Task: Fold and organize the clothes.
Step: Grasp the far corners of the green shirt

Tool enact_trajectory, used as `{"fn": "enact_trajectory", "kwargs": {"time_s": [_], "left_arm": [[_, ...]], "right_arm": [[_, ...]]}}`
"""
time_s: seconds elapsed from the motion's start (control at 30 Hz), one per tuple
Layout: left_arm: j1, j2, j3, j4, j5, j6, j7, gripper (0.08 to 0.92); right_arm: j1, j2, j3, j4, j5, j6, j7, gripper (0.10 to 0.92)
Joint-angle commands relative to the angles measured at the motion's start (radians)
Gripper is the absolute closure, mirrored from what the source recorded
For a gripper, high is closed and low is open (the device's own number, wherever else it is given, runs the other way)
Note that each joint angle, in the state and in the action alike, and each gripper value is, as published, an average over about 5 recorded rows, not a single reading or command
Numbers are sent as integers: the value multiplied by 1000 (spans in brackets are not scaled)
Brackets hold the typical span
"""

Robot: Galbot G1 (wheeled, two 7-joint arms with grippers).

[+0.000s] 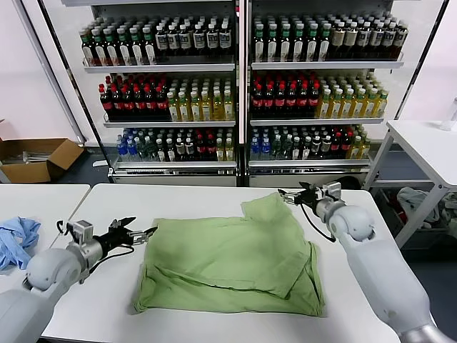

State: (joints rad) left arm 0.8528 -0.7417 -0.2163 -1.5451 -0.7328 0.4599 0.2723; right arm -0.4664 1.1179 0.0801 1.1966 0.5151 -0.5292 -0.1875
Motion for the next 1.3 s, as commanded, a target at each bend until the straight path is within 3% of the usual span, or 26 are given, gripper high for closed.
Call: {"fn": "enact_trajectory", "kwargs": {"time_s": [0.03,0.83,1.0,1.3], "left_arm": [[-189,-42,148,151,-16,3,-4,177],[-172,-108,167,229,13,17,-7,177],[-158,-108,164,231,26,24,-1,205],[-117,-105,147,217,32,25,14,467]], "right_arm": [[115,39,-67,-160,-18,-8,-10,203],[96,81,-110,-183,-41,-9,-7,205],[96,88,-121,-189,-54,-19,-12,289],[85,77,-126,-177,-48,-31,-26,532]]}}
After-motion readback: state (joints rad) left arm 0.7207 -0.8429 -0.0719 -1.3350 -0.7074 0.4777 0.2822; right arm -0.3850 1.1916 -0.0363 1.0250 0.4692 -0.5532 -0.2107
